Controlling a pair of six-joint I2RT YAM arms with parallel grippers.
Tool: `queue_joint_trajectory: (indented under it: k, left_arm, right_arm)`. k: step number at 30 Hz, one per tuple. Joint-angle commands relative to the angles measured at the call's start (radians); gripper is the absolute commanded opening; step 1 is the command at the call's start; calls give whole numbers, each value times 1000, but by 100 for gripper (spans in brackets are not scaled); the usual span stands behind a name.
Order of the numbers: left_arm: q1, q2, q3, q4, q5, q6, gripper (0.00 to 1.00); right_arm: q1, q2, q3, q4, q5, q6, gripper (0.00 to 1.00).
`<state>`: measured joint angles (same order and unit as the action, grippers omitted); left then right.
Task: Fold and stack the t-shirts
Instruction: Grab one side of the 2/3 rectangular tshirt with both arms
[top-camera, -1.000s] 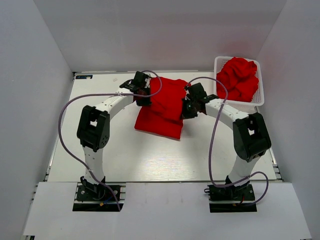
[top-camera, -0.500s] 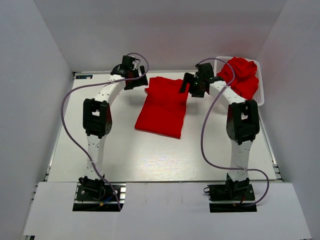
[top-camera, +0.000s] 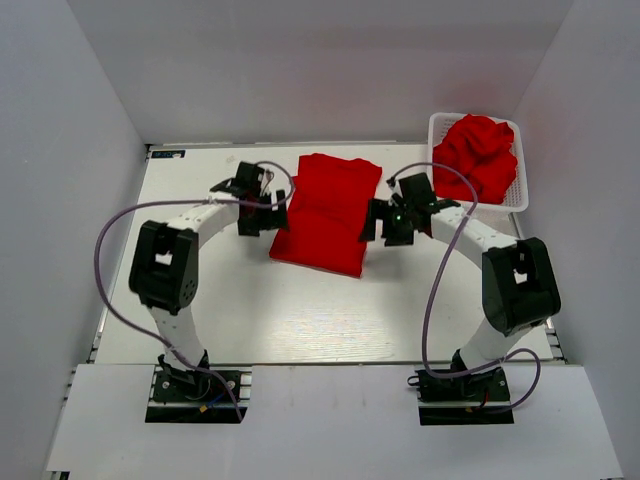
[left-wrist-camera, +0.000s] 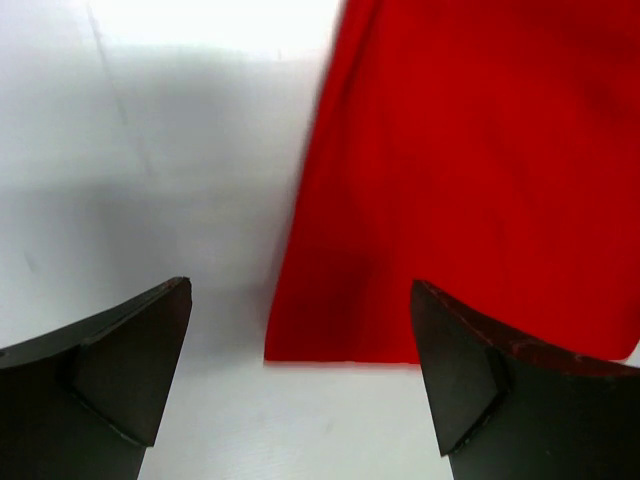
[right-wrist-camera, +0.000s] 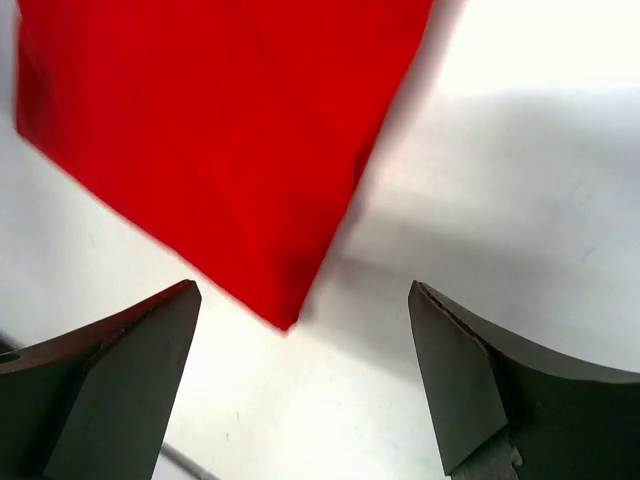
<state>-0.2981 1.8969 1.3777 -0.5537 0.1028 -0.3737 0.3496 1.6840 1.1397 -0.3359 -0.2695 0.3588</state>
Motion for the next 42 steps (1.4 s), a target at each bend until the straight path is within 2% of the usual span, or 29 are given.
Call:
queue_joint_trajectory:
  k: [1,5,7,13,19,25,26,28,29,31,32,34,35,36,40,42]
  left_arm:
    - [-6,-156,-159,109,61,13,100]
    - [-6,-182,-236,130,37,13,96]
    - [-6,-182,-264,141,67,22,86]
    - [-6,-144,-305,167,86,22,68]
    - [-24,-134,-382,189,77,33,60]
    - [-44,-116,-393,198,57,33,45]
    - [-44,-107,-393,198,57,33,37]
    - [-53,-107,-393,198,57,33,29]
    - [-53,-107,-393,198,57,33,15]
    - [-62,-98,-393,198,69,33,1]
    - [-62,-98,-393,207,81,33,0]
    - [-71,-98,-404,207,81,33,0]
    - [-72,-113,-404,207,93,33,0]
    - [-72,-122,-404,207,94,24,0]
    - [-81,-229,-468,167,107,10,0]
    - [-90,-309,-492,76,107,-5,0]
  right_arm:
    - [23,-66,-72,64,-59,17,90]
    - [55,-67,-202,141,-140,51,90]
    - [66,-50,-209,156,-146,61,90]
    - [101,-15,-224,201,-149,94,88]
    - [121,35,-227,224,-148,112,86]
    - [127,57,-227,239,-132,127,81]
    - [127,60,-228,242,-129,127,76]
    - [126,60,-228,236,-123,132,68]
    - [127,60,-230,235,-116,131,65]
    - [129,49,-241,229,-100,134,53]
    - [130,46,-247,227,-94,137,44]
    - [134,33,-264,221,-76,140,30]
    - [134,19,-268,218,-76,143,17]
    - [134,17,-271,215,-77,144,12]
    - [146,-67,-319,117,-61,121,0]
    - [164,-154,-337,37,-47,106,0]
